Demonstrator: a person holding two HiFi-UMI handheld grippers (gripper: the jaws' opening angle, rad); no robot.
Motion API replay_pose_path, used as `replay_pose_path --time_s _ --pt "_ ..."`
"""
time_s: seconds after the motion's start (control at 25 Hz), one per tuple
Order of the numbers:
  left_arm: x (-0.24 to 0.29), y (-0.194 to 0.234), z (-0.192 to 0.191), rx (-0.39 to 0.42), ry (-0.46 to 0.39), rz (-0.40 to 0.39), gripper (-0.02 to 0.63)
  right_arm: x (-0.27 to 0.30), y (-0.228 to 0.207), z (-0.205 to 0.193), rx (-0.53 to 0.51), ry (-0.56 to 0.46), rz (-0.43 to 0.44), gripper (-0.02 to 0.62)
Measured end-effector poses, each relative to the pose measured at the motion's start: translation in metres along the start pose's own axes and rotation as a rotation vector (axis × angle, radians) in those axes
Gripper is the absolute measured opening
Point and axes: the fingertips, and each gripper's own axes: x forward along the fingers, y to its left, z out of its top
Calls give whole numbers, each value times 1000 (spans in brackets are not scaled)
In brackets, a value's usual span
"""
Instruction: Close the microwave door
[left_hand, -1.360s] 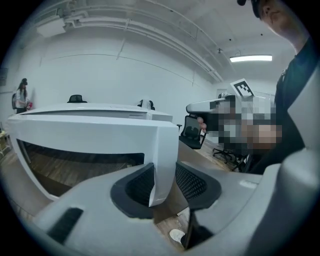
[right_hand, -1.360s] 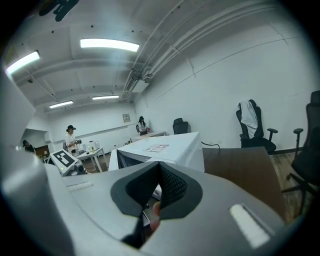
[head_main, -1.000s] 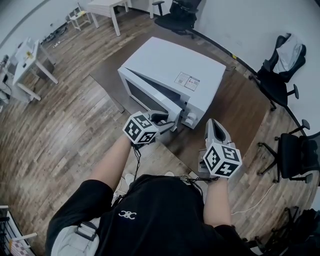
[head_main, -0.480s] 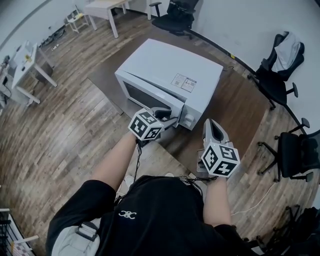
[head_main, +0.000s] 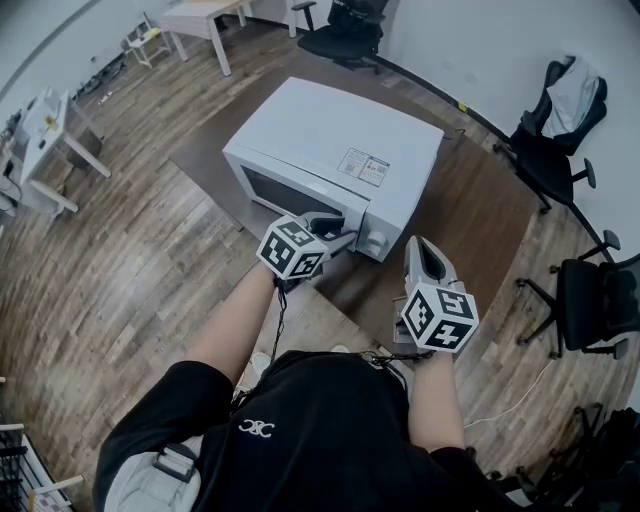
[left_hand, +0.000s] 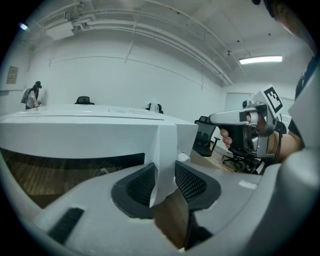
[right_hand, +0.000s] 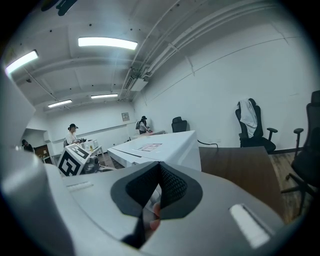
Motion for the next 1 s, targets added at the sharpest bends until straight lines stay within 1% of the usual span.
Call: replay_pose_path --time_s 0.08,0.2,0.28,0.48,0.56,0.68,0.8,0.88,1.0 --pt "3 3 0 -4 4 -3 123 1 1 1 -3 -1 0 6" --pt "3 2 -1 -39 -1 -47 110 4 -1 1 -5 0 -5 6" --pt "3 1 -1 -52 -10 -59 109 5 -2 1 -4 4 -8 6" --pt "4 2 0 -42 -8 -54 109 12 2 3 -1 3 -3 6" --pt "5 1 0 -49 -10 -48 109 14 6 3 -2 0 2 6" --pt "4 1 -1 -48 -3 -21 115 15 16 3 -5 -2 11 6" --pt "-2 4 -2 -4 6 39 98 16 26 4 -7 -5 18 6" --pt "-10 9 2 3 -24 85 101 17 32 5 -10 -6 21 6" --pt "-25 17 12 -15 -83 146 103 21 44 4 -12 -8 32 6"
